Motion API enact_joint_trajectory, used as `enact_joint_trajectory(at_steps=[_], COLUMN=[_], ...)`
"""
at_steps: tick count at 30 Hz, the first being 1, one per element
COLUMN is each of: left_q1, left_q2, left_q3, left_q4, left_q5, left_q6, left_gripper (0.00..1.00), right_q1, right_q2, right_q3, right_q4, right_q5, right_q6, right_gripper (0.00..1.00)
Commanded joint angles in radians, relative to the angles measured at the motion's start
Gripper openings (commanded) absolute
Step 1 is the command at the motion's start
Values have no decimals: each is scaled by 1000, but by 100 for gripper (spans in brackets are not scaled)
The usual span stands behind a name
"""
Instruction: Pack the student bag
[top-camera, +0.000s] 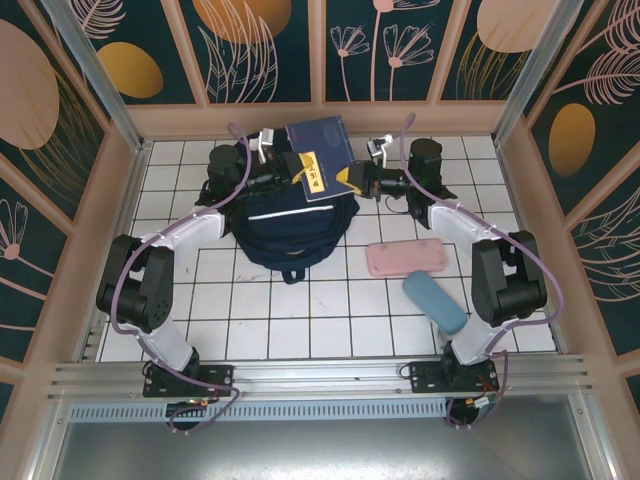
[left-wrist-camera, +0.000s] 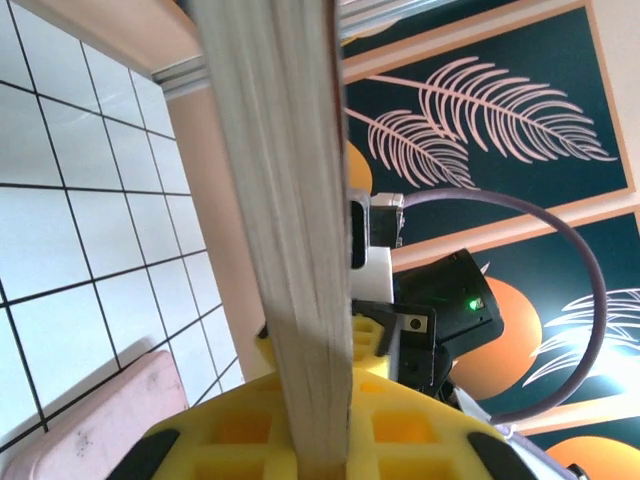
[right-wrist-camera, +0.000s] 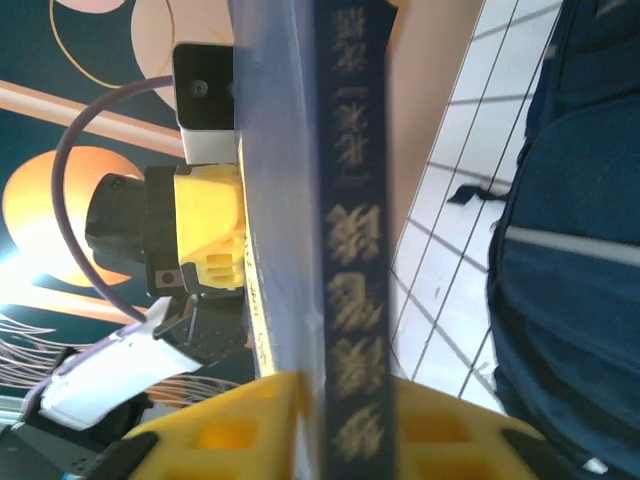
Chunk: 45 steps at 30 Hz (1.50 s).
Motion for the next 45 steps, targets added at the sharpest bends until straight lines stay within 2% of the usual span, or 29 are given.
enact_joint_trajectory(at_steps=[1,4,11,14,16,22,23,25,26,28,30,32,36,38,42,45], left_q1=[-1,-2,-3,-3,-3,-2,-1,-2,-1,-3,-3,-4,-38,-80,-196,-236], left_q2=[-37,-58,-96,-108,-114,-140,-147,-157,-157,-152,-149,-147,-140,-117,-21,76], left_q3=[-10,-45,-114,-120,-154,-172,-170,-153,-135,-73,-29,-3,46,87,185,247], left_q4=[151,199,269,257,255,136,86,-34,-115,-341,-543,-692,-909,-1006,-1179,-1252], left_q5=[-62,-133,-223,-235,-238,-245,-247,-253,-258,-287,-382,-474,-621,-688,-896,-934], left_q6=[-60,-125,-198,-192,-197,-141,-111,-37,21,171,334,471,714,832,1035,1112], left_gripper=[2,0,0,0,0,15,23,51,61,69,76,79,78,76,76,76], right_q1=[9,49,163,191,199,209,207,205,203,197,187,173,128,107,65,35], right_q2=[-72,-102,-40,3,25,8,-3,-29,-46,-82,-123,-165,-238,-263,-302,-316], right_q3=[-37,-80,-127,-129,-130,-187,-199,-216,-222,-229,-231,-230,-231,-238,-260,-279], right_q4=[66,158,443,547,570,536,517,463,423,339,221,107,-71,-110,-145,-144], right_q5=[112,236,445,493,516,595,611,637,652,680,716,757,826,840,867,865], right_q6=[36,102,296,353,371,353,335,290,264,205,130,56,-49,-75,-91,-82], right_gripper=[43,51,49,44,36,13,10,6,4,3,2,2,2,2,2,2])
